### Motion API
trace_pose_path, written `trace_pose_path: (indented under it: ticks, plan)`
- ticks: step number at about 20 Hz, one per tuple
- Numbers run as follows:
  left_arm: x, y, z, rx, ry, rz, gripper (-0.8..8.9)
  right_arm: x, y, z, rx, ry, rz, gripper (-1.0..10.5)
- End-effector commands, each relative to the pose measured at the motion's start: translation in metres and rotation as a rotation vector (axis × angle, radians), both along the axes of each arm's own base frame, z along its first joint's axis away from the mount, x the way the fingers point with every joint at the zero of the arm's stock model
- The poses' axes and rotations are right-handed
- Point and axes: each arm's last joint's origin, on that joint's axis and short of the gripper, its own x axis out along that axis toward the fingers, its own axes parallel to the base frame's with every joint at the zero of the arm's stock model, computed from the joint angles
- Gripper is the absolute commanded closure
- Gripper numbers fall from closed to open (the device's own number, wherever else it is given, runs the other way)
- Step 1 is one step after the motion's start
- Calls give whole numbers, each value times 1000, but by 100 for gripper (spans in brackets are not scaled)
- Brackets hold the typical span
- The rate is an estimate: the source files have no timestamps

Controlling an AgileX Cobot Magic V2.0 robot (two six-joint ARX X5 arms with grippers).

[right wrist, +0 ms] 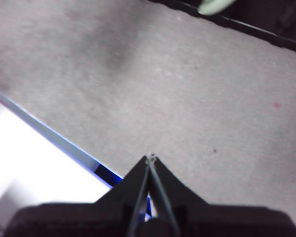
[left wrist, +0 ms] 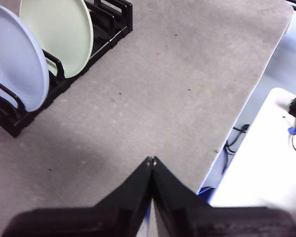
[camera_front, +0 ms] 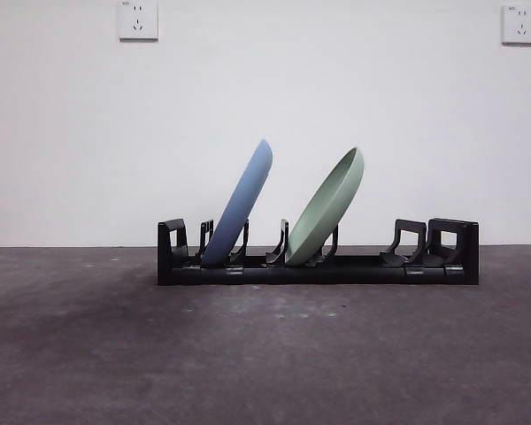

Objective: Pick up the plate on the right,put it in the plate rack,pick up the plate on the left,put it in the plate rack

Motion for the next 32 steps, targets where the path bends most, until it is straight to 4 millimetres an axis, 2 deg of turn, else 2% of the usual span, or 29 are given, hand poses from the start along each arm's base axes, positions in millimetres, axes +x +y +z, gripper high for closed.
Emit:
trace_pose_path:
  ticks: [1, 3, 6, 8, 10, 13, 17, 20, 23, 28, 32]
  plan:
    - [4, -3, 8, -28, -115, 14, 817, 8, 2, -7, -51, 41, -12, 945]
    - [9, -1, 21, -61, -291, 7, 817, 16, 5, -10, -92, 54, -33, 945]
    - [18, 17, 36, -97, -500, 42, 817, 28, 9, -16, -130, 85, -46, 945]
    - [22, 30, 35, -141, -555, 29, 817, 34, 12, -20, -146, 103, -50, 945]
    - [26, 44, 21, -159, -611, 62, 817, 39, 14, -23, -160, 118, -52, 945]
    - [25, 59, -21, -154, -727, 171, 817, 45, 16, -26, -170, 140, -51, 945]
    - [16, 69, -103, -146, -818, 268, 817, 47, 17, -27, -175, 145, -52, 945]
    - [10, 75, -161, -137, -780, 422, 817, 47, 17, -27, -178, 143, -54, 945]
    - [4, 78, -205, -128, -737, 525, 817, 47, 17, -27, -178, 143, -55, 945]
    - [-1, 80, -249, -161, -669, 577, 817, 47, 17, -27, -178, 143, -54, 945]
    - [-3, 85, -261, -129, -549, 637, 817, 47, 17, -27, -179, 142, -55, 945]
